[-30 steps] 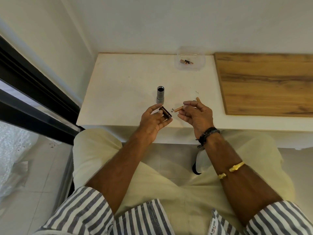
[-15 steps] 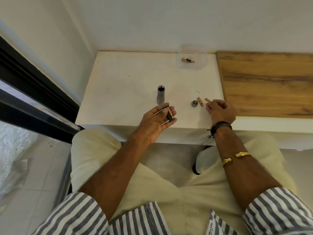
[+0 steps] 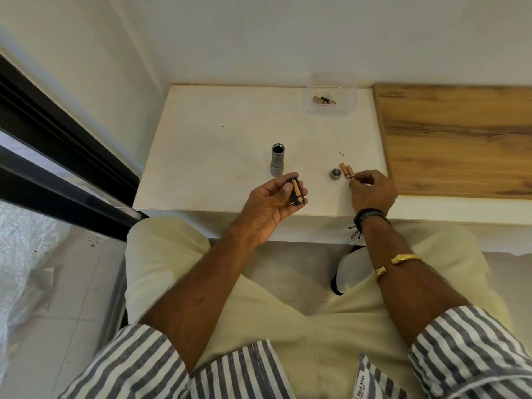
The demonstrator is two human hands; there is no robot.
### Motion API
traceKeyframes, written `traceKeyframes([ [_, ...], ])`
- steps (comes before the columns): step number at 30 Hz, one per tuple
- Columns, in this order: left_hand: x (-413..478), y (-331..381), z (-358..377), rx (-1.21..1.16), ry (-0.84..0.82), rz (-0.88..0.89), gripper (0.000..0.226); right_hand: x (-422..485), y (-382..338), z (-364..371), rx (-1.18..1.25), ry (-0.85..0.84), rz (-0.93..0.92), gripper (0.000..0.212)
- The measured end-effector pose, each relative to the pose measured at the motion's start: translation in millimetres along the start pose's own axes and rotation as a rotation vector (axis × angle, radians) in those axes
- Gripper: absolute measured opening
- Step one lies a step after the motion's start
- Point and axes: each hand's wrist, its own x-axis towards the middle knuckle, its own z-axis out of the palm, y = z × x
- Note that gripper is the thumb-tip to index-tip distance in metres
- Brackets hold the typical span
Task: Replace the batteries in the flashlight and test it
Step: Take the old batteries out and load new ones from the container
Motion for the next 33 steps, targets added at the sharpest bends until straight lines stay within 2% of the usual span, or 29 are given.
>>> traceKeyframes([
  [5, -1.9, 0.5, -1.0, -0.015, 0.016, -0.006, 0.026, 0.3, 0.1, -2.0, -0.021, -0.022, -0.014, 0.014],
  [9, -1.8, 0.9, -2.5, 0.005, 0.059, 0.001, 0.023, -12.9, -13.6, -10.6, 0.068, -0.027, -0.058, 0.011],
  [12, -0.6, 0.4, -3.0, 0.048, 0.101, 0.002, 0.023, -33.0, -33.6, -17.6, 0.152, -0.297, -0.196, 0.016],
  [14, 0.4, -0.7, -3.2, 0.081, 0.132, 0.004, 0.020, -47.5, -42.9, -20.5, 0.099, -0.474, -0.353, 0.018],
  [16, 0.6, -1.9, -3.2, 0.112, 0.153, 0.009, 0.017, -60.2, -48.1, -22.1, 0.024, -0.563, -0.497, 0.014],
  [19, 0.6, -2.8, -3.8, 0.155, 0.166, 0.016, 0.015, -72.0, -52.0, -23.6, -0.007, -0.620, -0.606, 0.021],
  [33, 1.8, -4.1, -8.8, 0.238, 0.197, 0.016, 0.020, -77.4, -52.9, -24.4, 0.005, -0.692, -0.606, 0.019],
])
